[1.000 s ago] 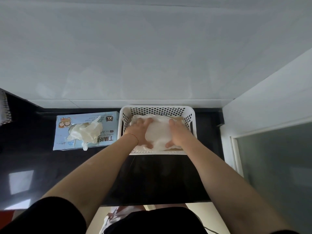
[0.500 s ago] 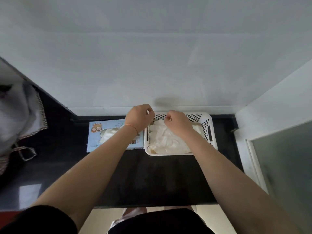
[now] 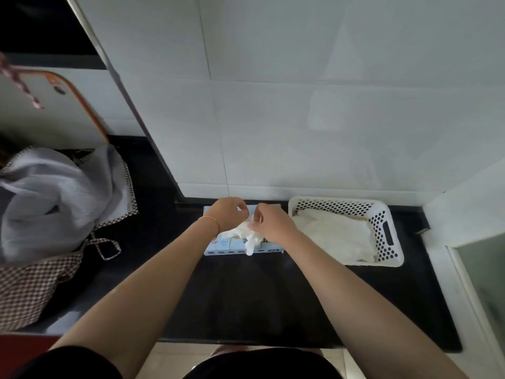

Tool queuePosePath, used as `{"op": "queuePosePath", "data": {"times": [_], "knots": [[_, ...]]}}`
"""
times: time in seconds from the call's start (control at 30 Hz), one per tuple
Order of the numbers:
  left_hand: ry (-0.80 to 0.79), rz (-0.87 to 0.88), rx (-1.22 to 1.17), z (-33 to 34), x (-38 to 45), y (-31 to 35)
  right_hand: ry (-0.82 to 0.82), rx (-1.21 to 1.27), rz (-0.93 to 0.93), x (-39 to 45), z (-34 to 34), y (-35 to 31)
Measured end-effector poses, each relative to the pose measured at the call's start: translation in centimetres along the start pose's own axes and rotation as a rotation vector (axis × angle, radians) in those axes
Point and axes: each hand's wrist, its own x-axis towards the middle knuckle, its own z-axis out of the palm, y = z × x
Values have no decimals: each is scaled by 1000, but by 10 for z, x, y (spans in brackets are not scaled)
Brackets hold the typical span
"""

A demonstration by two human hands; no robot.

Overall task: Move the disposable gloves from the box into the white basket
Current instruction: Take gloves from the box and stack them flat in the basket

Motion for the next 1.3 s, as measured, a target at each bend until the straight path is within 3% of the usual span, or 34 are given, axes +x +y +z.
{"op": "queuePosePath", "data": {"times": [0.2,0.43,0.57,0.87,1.1,1.23,1.3], "knots": [[-54,86,-68,-6,3,-10,126,8,42,5,-20,-6],[18,106,84,-15,12,-11,238,21,-12,6,-34,-9],[104,94,-3,-29,12,-7,324,15,-19,6,-42,-16],[177,84,11,-58,2,-2,292,-2,-13,3,-58,-30],[238,108,-230,-78,-12,12,315,92,-54,-1,-67,-38],[119,163,-318,-85,-21,30,142,283,-167,-15,-76,-58],[65,179,-389,-84,-27,38,133,352,-171,-19,-76,-63]]}}
